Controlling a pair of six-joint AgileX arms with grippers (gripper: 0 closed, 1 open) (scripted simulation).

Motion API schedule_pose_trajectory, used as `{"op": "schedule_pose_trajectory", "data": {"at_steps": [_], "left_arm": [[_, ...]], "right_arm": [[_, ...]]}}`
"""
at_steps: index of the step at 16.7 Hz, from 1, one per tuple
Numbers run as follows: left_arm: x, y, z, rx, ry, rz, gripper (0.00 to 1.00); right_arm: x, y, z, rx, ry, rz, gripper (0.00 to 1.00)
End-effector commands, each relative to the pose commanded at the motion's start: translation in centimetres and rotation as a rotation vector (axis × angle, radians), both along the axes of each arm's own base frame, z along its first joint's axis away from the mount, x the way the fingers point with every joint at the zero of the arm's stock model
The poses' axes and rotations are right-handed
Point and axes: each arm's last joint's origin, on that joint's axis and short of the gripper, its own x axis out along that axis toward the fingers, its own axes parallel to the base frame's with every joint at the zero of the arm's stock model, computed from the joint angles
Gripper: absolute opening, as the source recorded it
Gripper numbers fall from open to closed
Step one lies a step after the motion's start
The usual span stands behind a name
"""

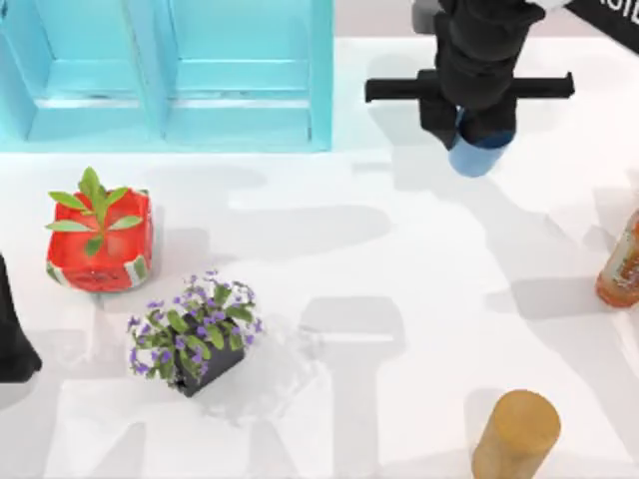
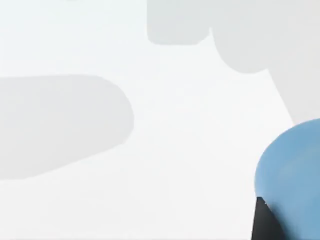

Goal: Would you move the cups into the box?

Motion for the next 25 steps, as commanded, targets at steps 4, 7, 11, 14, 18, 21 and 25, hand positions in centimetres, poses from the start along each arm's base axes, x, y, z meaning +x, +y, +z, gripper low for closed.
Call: {"op": "schedule_pose_trajectory", "data": {"at_steps": [4, 7, 11, 14, 18, 21, 25], "left_arm": [[0.0, 0.0, 0.0, 0.000, 0.000, 0.000, 1.00], [0.0, 0.0, 0.0, 0.000, 0.000, 0.000, 1.00], [0.0, 0.0, 0.0, 0.000, 0.000, 0.000, 1.00], [0.0, 0.0, 0.0, 0.000, 0.000, 0.000, 1.00], [0.0, 0.0, 0.0, 0.000, 0.000, 0.000, 1.00], [0.0, 0.0, 0.0, 0.000, 0.000, 0.000, 1.00], [0.0, 0.0, 0.0, 0.000, 0.000, 0.000, 1.00]], "right_arm": [[0.0, 0.1, 0.1, 0.000, -0.007, 0.002, 0.00], [0.7, -2.8, 1.2, -0.006, -0.040, -0.036, 0.00], [1.4, -12.0, 3.6, -0.047, -0.080, -0.134, 0.00], [-0.2, -19.5, 4.9, -0.089, -0.060, -0.170, 0.00], [-4.3, -27.0, 5.3, -0.105, 0.044, -0.131, 0.00], [-7.4, -30.0, 4.9, -0.080, 0.132, -0.061, 0.00], [-9.5, -31.4, 4.3, -0.038, 0.200, -0.005, 0.00]]}}
